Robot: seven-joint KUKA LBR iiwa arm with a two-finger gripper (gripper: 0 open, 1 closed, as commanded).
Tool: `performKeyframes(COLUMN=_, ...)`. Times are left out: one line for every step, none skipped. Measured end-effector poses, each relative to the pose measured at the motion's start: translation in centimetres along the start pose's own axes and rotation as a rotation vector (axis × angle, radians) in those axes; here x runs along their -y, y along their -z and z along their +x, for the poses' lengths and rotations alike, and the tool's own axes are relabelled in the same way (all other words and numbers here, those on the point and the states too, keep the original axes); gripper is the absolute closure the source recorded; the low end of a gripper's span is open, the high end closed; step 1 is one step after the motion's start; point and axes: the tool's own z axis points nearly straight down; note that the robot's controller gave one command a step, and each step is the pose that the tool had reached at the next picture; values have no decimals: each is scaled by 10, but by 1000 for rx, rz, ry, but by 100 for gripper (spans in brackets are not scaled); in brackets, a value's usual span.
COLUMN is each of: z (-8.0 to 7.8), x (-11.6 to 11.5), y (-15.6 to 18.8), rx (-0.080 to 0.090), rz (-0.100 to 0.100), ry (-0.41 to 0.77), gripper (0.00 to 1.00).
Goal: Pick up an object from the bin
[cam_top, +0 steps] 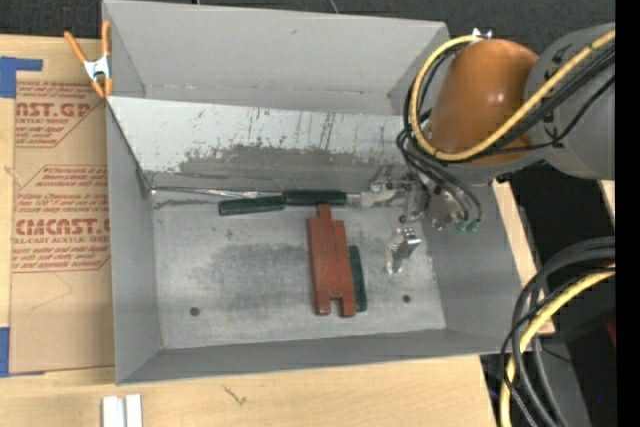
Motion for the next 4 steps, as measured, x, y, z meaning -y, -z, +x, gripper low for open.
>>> performKeyframes(z=-17, x=-24, y=-18, rx=-3, rz=-2, ry=321, gripper=0)
performKeyframes(z=-39, x=-47, y=-17, rx=0, rz=-3, ry=442, gripper=0)
performKeyframes(z=-42, x=-57, y=-74, rx=0, rz=-2, ry=692, gripper=0)
performKeyframes(z=-38, x=-67, y=-82, rx=-18, rz=0, ry=1186, gripper=100)
